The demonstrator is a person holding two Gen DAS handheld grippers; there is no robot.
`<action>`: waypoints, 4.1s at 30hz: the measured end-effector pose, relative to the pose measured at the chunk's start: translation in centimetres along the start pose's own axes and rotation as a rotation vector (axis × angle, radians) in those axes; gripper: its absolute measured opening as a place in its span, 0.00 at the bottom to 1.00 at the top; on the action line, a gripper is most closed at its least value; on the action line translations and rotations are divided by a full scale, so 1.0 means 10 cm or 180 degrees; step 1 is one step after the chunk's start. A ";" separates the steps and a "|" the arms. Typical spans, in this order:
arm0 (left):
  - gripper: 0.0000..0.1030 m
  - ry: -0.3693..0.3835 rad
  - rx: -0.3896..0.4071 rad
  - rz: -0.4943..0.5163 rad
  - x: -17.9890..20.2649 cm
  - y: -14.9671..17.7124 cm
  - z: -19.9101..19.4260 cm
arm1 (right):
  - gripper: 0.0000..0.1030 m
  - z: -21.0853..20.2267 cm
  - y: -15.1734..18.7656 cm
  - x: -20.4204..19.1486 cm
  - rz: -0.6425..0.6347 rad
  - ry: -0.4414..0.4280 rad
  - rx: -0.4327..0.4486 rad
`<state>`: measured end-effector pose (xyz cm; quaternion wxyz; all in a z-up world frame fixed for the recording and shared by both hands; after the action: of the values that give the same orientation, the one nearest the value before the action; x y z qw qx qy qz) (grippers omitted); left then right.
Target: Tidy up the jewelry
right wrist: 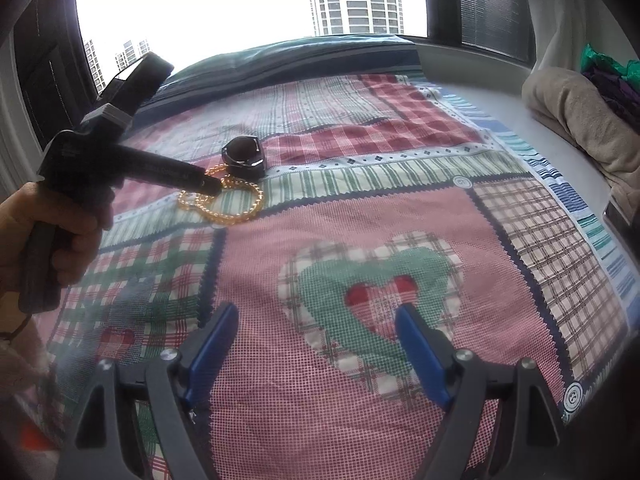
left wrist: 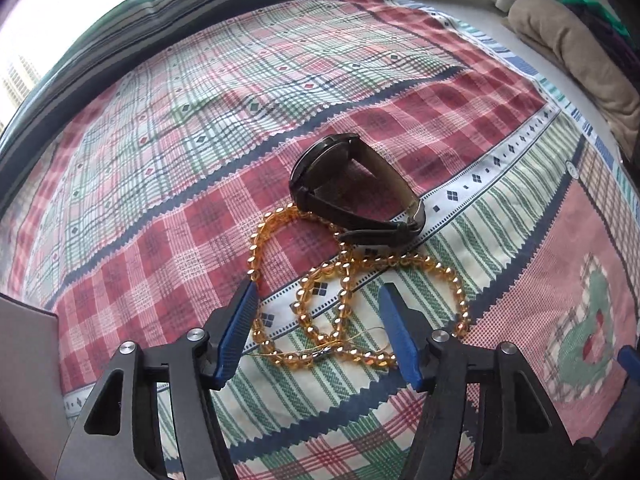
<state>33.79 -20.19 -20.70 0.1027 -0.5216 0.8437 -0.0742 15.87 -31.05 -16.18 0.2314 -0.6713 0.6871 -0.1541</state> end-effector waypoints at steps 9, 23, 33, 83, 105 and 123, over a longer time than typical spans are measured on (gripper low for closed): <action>0.05 0.0521 -0.0071 -0.0042 0.05 0.24 -0.10 | 0.80 -0.01 -0.02 0.08 0.0076 0.0010 0.0001; 0.05 0.1392 0.0607 -0.1106 -0.87 1.19 -1.37 | 0.80 -0.13 -0.41 -0.08 0.0072 -0.0572 -0.0057; 0.05 0.1108 0.0628 -0.1555 -1.29 1.87 -1.45 | 0.60 0.86 -1.71 -0.55 -0.0264 -0.0772 -0.0470; 0.05 0.0911 0.1781 -0.2502 -3.06 3.50 -3.39 | 0.05 -0.79 -0.91 -3.30 -0.1467 -0.2028 -0.0488; 0.83 -0.0560 0.0787 -0.3026 -3.62 3.86 -1.73 | 0.33 0.58 -0.46 -5.52 -0.2540 -0.1385 -0.0871; 0.98 -0.1775 0.0534 -0.3084 -3.61 4.03 -2.05 | 0.77 -0.03 -0.59 -5.21 -0.2614 -0.1319 -0.0258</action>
<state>9.50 30.45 -6.73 0.3170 -0.8393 0.4400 -0.0390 20.31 20.36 -7.04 0.2572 -0.9131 0.3089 -0.0685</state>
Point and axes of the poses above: each gripper's, at about its wrist camera, not at the fingertips, and z roughly the way its jaws point, x to its right, y to its underside, the point moved 9 cm from there along z, roughly the way its jaws point, and after that the axes turned 12 degrees about -x, right-handed, at the moved point
